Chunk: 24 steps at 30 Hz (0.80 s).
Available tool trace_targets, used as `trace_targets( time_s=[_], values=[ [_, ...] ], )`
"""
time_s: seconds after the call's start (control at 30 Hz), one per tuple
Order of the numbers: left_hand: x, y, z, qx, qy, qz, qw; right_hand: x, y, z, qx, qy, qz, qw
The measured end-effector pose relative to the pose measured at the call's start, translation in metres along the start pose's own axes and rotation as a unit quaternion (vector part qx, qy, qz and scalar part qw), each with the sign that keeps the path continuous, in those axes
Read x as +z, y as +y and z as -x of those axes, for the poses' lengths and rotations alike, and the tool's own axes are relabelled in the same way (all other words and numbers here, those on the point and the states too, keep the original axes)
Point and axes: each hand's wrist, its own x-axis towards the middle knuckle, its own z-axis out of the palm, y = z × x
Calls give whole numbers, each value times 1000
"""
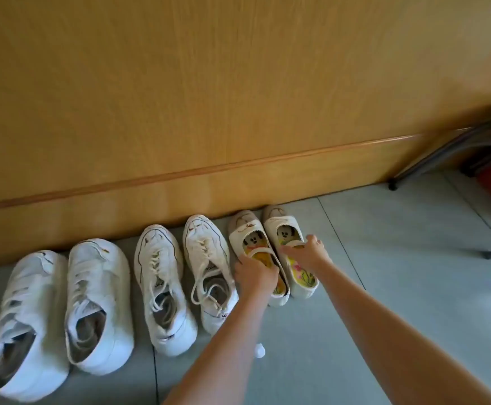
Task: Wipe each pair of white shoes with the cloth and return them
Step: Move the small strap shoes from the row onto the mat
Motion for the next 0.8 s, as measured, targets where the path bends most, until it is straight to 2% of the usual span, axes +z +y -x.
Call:
trace_targets(
  time_s=[0.23,0.47,0.8],
  values=[
    [18,5,-2,-42,4,20,999,14,13,-12,1,7,3,1000],
    [26,8,1,-31,41,43,998,12,25,-15,-21,35,28,999],
    [40,7,0,-30,103,22,994,18,27,-17,-29,56,56,996]
  ],
)
